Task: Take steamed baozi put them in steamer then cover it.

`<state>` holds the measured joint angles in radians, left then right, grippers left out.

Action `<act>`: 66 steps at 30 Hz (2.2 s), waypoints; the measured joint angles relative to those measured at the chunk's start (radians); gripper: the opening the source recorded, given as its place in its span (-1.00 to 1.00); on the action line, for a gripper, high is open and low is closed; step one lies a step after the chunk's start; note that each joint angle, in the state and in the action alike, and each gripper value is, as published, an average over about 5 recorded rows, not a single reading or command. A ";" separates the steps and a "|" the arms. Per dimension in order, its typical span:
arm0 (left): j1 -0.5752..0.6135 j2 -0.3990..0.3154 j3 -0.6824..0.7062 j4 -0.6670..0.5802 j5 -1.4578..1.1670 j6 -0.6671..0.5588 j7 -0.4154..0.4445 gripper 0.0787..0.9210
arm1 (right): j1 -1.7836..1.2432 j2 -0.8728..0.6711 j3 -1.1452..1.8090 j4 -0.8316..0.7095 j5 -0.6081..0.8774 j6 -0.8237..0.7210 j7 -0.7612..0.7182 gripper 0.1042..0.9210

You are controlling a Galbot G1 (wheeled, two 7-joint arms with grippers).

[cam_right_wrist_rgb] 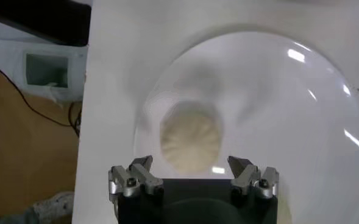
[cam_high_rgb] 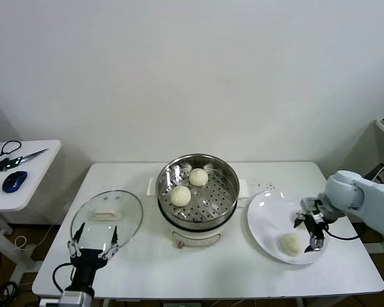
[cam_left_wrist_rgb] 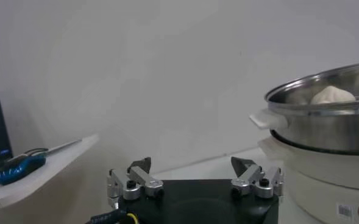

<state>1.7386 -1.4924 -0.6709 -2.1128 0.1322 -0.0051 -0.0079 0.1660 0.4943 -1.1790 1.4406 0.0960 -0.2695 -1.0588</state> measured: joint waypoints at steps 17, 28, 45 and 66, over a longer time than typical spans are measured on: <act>-0.001 0.001 -0.017 0.009 -0.006 -0.001 0.000 0.77 | -0.046 0.079 0.008 -0.066 -0.034 0.007 -0.001 0.63; 0.000 0.002 -0.016 0.007 -0.005 0.000 0.000 0.77 | -0.030 0.080 0.009 -0.073 -0.029 0.027 -0.016 0.41; 0.014 0.010 -0.007 -0.007 -0.006 0.006 0.001 0.77 | 0.443 0.212 -0.185 -0.061 -0.062 0.426 -0.111 0.42; 0.002 0.031 0.015 -0.008 -0.009 0.022 0.003 0.77 | 0.575 0.661 -0.210 -0.014 -0.185 0.755 -0.169 0.43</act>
<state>1.7405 -1.4611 -0.6555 -2.1203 0.1232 0.0173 -0.0049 0.7410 1.1558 -1.3885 1.4264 -0.0891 0.4857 -1.2276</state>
